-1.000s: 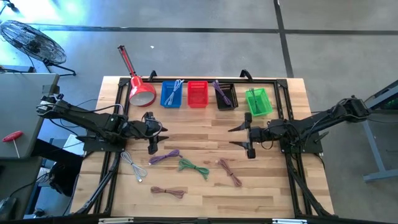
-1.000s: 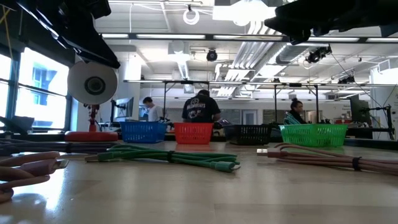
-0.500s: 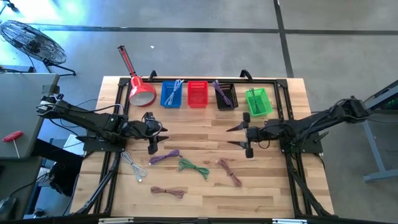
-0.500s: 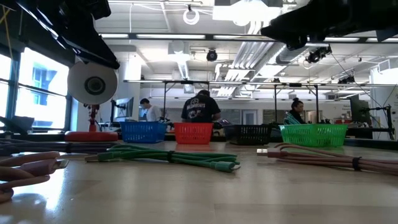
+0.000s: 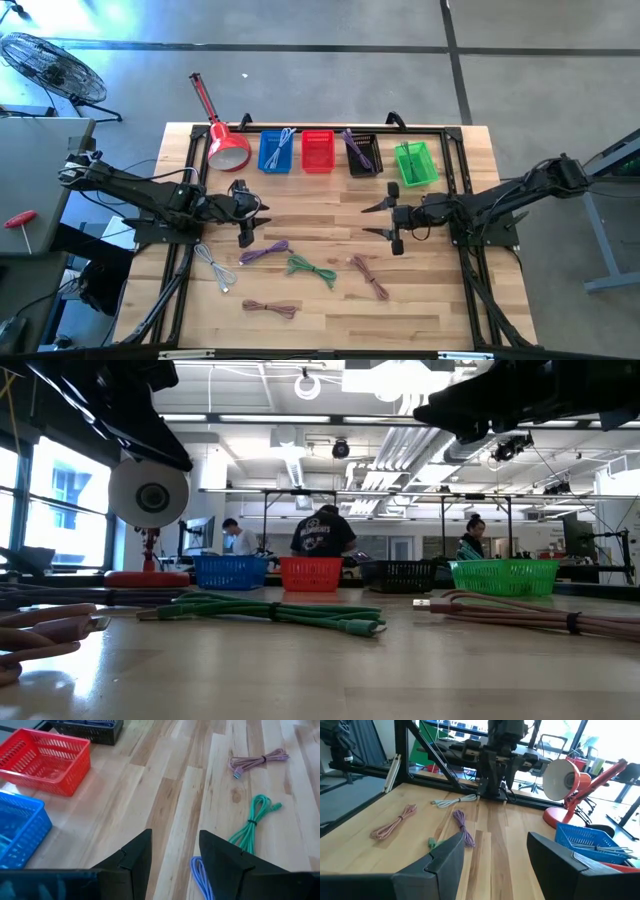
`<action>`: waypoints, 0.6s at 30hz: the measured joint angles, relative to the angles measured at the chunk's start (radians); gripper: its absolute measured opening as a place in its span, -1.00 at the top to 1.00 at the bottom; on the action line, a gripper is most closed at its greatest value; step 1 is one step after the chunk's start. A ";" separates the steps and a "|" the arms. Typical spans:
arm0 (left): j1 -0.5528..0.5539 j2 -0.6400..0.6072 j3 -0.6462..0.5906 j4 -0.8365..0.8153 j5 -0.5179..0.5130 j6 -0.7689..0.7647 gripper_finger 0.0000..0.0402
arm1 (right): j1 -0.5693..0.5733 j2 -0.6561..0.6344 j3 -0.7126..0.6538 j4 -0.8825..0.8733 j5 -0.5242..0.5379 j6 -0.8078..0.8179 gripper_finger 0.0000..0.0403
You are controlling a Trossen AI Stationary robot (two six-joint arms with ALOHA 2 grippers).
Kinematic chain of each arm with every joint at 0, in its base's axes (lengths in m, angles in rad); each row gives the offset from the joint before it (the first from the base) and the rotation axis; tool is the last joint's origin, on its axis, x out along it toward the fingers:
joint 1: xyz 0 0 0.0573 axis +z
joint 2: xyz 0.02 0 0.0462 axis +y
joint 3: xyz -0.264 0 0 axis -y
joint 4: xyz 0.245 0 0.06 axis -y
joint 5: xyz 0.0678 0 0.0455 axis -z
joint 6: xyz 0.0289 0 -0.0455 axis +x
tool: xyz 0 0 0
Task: Pick & Place USB Port
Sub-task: Put the right pink charger cable into the red bin
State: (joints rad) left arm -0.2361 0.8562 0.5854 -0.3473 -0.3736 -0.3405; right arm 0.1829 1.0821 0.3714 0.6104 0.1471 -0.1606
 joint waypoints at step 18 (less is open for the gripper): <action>0.000 0.000 0.000 0.000 -0.022 0.003 0.21 | 0.001 0.000 0.056 -0.062 -0.183 -0.021 -0.03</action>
State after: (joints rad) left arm -0.2362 0.8562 0.5854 -0.3473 -0.3958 -0.3379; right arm 0.1843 1.0821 0.4275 0.5480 -0.0361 -0.1819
